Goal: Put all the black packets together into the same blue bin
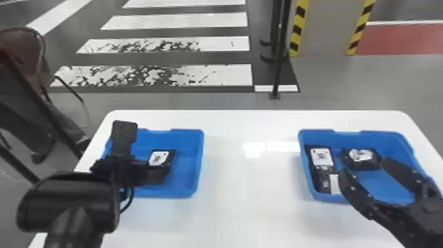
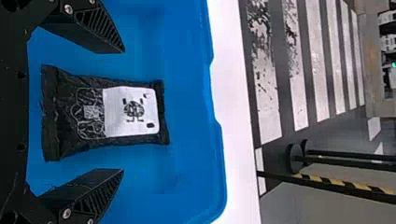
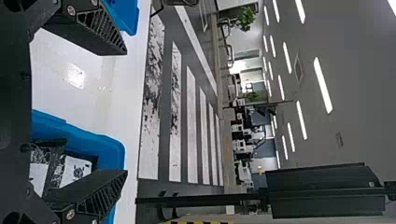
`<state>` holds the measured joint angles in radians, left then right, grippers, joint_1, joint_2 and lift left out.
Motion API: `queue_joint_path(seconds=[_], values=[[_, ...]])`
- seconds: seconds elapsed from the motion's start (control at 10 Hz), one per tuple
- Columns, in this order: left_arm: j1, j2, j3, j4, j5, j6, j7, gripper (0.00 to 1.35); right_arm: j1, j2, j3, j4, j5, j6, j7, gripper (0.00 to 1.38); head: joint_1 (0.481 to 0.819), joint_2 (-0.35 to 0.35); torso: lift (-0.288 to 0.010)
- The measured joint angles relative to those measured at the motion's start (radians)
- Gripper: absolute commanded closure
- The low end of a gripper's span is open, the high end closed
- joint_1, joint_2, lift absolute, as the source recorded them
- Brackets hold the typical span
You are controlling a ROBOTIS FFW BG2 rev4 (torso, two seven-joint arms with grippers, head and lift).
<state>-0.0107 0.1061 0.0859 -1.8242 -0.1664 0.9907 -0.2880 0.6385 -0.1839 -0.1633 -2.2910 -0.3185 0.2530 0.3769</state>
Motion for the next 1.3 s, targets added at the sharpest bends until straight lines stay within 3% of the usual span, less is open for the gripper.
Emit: queue_joint_path(seconds=[0.4, 0.5, 0.6, 1.0, 1.3], values=[[-0.065, 0.012, 0.015, 0.159, 0.047, 0.006, -0.022, 0.12, -0.017, -0.012, 0.032, 0.016, -0.008, 0.000, 0.004, 0.12, 0.695, 0.128, -0.110], [-0.082, 0.013, 0.010, 0.198, 0.041, 0.000, -0.022, 0.51, -0.017, -0.012, 0.035, 0.017, -0.010, 0.000, 0.004, 0.12, 0.695, 0.129, -0.110], [-0.095, 0.015, -0.003, 0.228, 0.016, -0.007, -0.019, 1.28, -0.018, -0.013, 0.038, 0.019, -0.011, 0.000, 0.004, 0.12, 0.695, 0.134, -0.110], [-0.081, 0.009, -0.026, 0.230, 0.002, -0.073, 0.006, 1.23, -0.018, -0.016, 0.040, 0.027, -0.022, 0.000, 0.012, 0.12, 0.695, 0.129, -0.110], [0.007, -0.006, -0.021, 0.020, -0.047, -0.071, 0.039, 1.23, -0.018, -0.017, 0.040, 0.028, -0.029, -0.004, 0.013, 0.12, 0.695, 0.136, -0.110]])
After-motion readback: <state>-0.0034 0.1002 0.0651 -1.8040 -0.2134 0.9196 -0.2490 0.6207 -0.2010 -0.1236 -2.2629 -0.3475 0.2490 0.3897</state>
